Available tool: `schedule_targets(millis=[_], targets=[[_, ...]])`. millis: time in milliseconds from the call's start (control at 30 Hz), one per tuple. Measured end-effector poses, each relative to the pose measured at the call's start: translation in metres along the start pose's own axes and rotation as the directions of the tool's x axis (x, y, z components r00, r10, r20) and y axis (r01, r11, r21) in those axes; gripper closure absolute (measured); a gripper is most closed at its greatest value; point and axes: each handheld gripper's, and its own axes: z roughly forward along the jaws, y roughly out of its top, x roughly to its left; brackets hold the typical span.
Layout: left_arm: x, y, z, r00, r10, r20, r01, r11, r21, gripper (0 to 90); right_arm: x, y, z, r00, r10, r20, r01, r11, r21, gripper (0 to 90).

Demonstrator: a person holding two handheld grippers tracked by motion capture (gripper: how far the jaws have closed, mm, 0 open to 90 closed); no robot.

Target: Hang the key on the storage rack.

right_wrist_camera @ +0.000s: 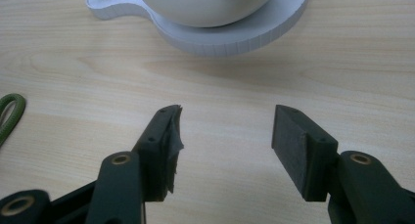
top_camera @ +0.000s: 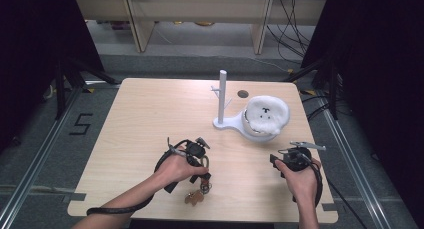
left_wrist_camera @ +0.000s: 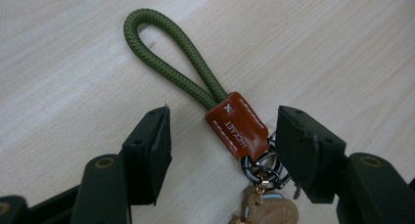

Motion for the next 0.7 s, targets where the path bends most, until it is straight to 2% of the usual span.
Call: schedule_targets(millis=[100, 133, 167, 200, 233, 267, 300, 333, 367, 400, 433, 500, 533, 567, 600, 633, 667, 700], targets=[[-0.002, 0.001, 0.003, 0.9999, 0.006, -0.008, -0.005, 0.9999, 0.016, 37.8, 0.000, 0.000, 0.000, 1.0000, -0.007, 0.003, 0.007, 1.000, 0.005, 44.9], [-0.002, 0.001, 0.003, 1.0000, 0.003, -0.008, -0.003, 0.9999, 0.014, 37.9, 0.003, -0.001, 0.001, 0.9997, 0.025, -0.004, -0.025, 1.000, -0.004, 44.9], [-0.003, 0.001, 0.004, 0.9999, 0.002, -0.010, -0.002, 0.9999, 0.015, 37.9, 0.004, -0.001, 0.000, 0.9993, 0.035, -0.009, -0.035, 0.999, 0.002, 44.8], [-0.004, 0.002, 0.005, 0.9999, 0.009, -0.010, -0.009, 0.9998, 0.016, 37.9, 0.003, 0.000, -0.001, 0.9998, 0.017, 0.002, -0.017, 1.000, 0.009, 44.8], [-0.005, 0.002, 0.006, 0.9999, 0.002, -0.013, -0.002, 0.9998, 0.018, 37.9, 0.006, 0.000, 0.000, 0.9985, 0.055, -0.003, -0.055, 0.998, 0.020, 44.8], [-0.005, 0.002, 0.006, 1.0000, -0.001, -0.010, 0.001, 0.9998, 0.019, 37.9, 0.007, 0.000, 0.000, 0.9984, 0.057, -0.002, -0.057, 0.998, 0.014, 44.7], [-0.005, 0.002, 0.008, 0.9999, 0.007, -0.015, -0.006, 0.9998, 0.019, 37.9, 0.002, -0.001, 0.001, 0.9999, -0.010, -0.005, 0.010, 1.000, -0.004, 44.7], [-0.006, 0.003, 0.009, 0.9999, -0.003, -0.015, 0.003, 1.0000, 0.006, 37.9, 0.002, -0.001, 0.001, 0.9999, -0.009, -0.007, 0.009, 1.000, 0.010, 44.7], [-0.007, 0.003, 0.010, 0.9998, -0.010, -0.015, 0.010, 0.9999, 0.011, 37.9, 0.006, -0.002, 0.002, 0.9991, 0.037, -0.020, -0.037, 0.999, 0.001, 44.6], [-0.007, 0.004, 0.010, 0.9998, 0.002, -0.019, -0.002, 0.9995, 0.032, 37.9, 0.005, -0.002, 0.003, 0.9998, 0.022, -0.003, -0.022, 1.000, 0.008, 44.6], [-0.007, 0.004, 0.011, 0.9997, 0.004, -0.022, -0.004, 0.9994, 0.034, 38.0, 0.005, -0.002, 0.003, 0.9998, 0.019, -0.010, -0.019, 1.000, 0.008, 44.6], [-0.007, 0.004, 0.013, 0.9996, 0.010, -0.025, -0.009, 0.9990, 0.043, 38.8, 0.009, -0.001, 0.002, 0.9979, 0.060, -0.025, -0.060, 0.998, 0.021, 44.5], [-0.007, 0.003, 0.015, 0.9996, 0.009, -0.028, -0.008, 0.9992, 0.039, 39.6, 0.008, -0.001, 0.002, 0.9978, 0.058, -0.033, -0.057, 0.998, 0.014, 44.6], [-0.007, 0.003, 0.016, 0.9996, 0.008, -0.027, -0.007, 0.9994, 0.034, 39.9, 0.006, -0.002, 0.003, 0.9990, 0.032, -0.030, -0.032, 0.999, 0.004, 44.5], [-0.007, 0.003, 0.016, 0.9995, 0.013, -0.030, -0.012, 0.9992, 0.037, 40.7, 0.006, -0.002, 0.003, 0.9992, 0.029, -0.027, -0.029, 0.999, 0.017, 44.6], [-0.006, 0.004, 0.016, 0.9991, 0.028, -0.032, -0.027, 0.9990, 0.037, 41.9, 0.003, -0.002, 0.004, 0.9999, -0.001, -0.017, 0.001, 1.000, 0.013, 44.6], [-0.008, 0.004, 0.016, 0.9993, 0.016, -0.033, -0.015, 0.9991, 0.041, 42.6, 0.003, -0.002, 0.004, 0.9999, -0.007, -0.012, 0.007, 1.000, 0.015, 44.6], [-0.008, 0.004, 0.016, 0.9990, 0.026, -0.037, -0.024, 0.9989, 0.040, 44.3, 0.003, -0.002, 0.003, 0.9998, -0.003, -0.020, 0.003, 1.000, 0.017, 44.6]])
